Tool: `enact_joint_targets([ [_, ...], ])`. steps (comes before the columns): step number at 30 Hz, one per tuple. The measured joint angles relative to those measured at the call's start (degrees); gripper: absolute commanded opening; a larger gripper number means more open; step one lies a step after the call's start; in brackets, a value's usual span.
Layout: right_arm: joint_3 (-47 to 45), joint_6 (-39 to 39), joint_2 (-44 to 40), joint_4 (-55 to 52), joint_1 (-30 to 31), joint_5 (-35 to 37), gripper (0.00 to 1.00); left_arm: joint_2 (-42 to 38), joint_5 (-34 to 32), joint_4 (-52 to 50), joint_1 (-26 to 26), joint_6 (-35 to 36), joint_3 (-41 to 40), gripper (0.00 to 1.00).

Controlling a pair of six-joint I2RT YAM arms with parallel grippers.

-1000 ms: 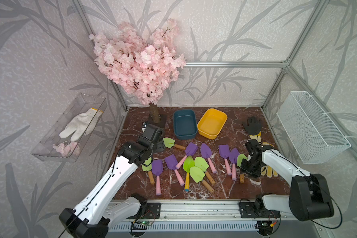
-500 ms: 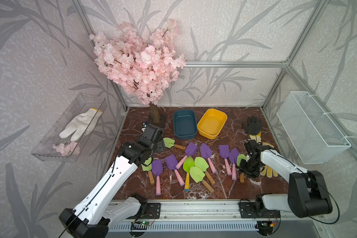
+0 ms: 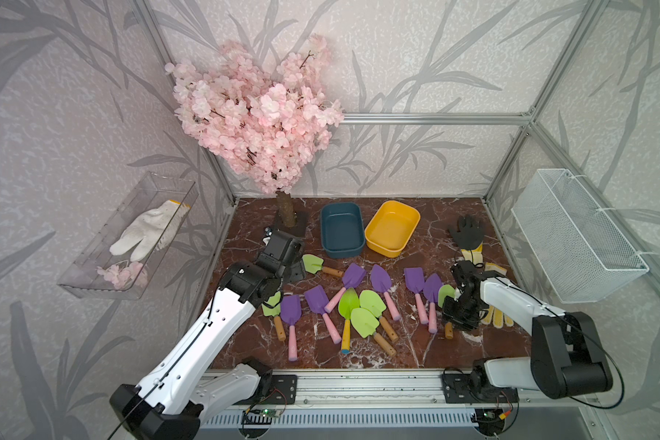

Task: Sort the small shovels by color and place them into the storage box
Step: Pick up the shovel from the center of the board.

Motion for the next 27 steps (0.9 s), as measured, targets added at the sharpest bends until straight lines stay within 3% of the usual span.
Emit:
enact_joint_targets([
  [27, -1.0, 0.2, -0.2, 1.4, 0.0, 0.0, 0.34, 0.0, 0.0, 0.4, 0.0, 0.0, 0.0, 0.71],
])
